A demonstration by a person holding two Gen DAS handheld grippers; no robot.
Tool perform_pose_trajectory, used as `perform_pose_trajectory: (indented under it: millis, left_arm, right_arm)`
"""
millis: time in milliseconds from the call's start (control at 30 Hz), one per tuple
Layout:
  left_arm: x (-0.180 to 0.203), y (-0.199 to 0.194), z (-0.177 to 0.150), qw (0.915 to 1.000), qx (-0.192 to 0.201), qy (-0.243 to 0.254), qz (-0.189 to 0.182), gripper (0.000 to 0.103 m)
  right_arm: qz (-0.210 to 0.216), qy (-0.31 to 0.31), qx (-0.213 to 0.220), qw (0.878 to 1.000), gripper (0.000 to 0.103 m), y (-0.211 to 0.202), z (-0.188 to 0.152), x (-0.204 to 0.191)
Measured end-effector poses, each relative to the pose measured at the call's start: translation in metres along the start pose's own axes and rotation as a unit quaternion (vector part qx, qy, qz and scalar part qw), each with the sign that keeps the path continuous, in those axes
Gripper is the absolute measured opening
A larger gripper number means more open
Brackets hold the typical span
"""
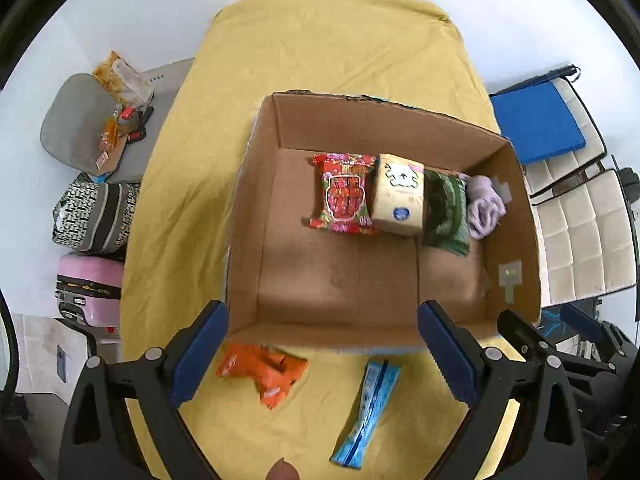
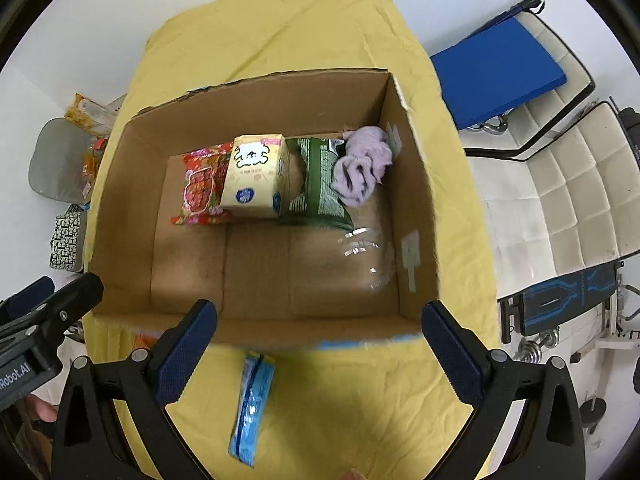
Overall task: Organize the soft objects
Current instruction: 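Carry the red bag and lilac sock into the box and release both, then grasp the orange packet with the left tool while the right grasps the blue ice-pop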
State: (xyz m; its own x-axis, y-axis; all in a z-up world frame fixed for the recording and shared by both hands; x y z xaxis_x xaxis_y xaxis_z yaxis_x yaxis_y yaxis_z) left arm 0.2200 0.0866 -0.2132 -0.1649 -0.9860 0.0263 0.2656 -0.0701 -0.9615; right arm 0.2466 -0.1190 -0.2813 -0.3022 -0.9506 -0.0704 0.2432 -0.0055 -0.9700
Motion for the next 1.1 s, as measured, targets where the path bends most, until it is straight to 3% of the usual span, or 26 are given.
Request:
perform_pose_trajectory:
  millis: [467,733,900,1100]
  left_arm:
    - [0.016,-0.074,-0.043,0.9982,0.054,0.017,0.02,0.097]
    - [0.017,-0.104,-0.059,0.9972,0.07,0.019,0.02,0.097]
    - [-0.002,-0.096,-0.073,0.9976,0.06,-0.001,0.036,0.097]
    - [-0.046,-0.027,-0.111,0.9965,-0.033,-0.04,0.065,0.097]
  right_arm:
    - [0.005,-0.006,0.072,0.997,0.103,-0.095,-0.045,0.012]
    - [0.025,-0.004,0.083,0.996,0.103,-0.132,-0.062,0.016]
    - [0.039,-0.004,0.03,0.999,0.103,-0.106,-0.083,0.011]
    - [0.055,0.008,-0.101,0.993,0.103,-0.004,-0.123,-0.007]
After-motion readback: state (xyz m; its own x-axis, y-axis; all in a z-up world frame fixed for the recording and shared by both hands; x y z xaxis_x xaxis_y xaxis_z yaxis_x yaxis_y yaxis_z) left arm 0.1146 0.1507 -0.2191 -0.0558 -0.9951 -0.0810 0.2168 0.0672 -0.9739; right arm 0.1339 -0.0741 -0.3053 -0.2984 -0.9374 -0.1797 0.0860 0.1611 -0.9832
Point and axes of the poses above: each gripper's, at about its wrist camera, not at the fingertips, and y roughly the way its jaws point, x to its right, z to its top, the point moved 7 cm from there along y, roughly the way its jaws point, and after that the axes turned 8 degrees about y, right-handed, at the moved point
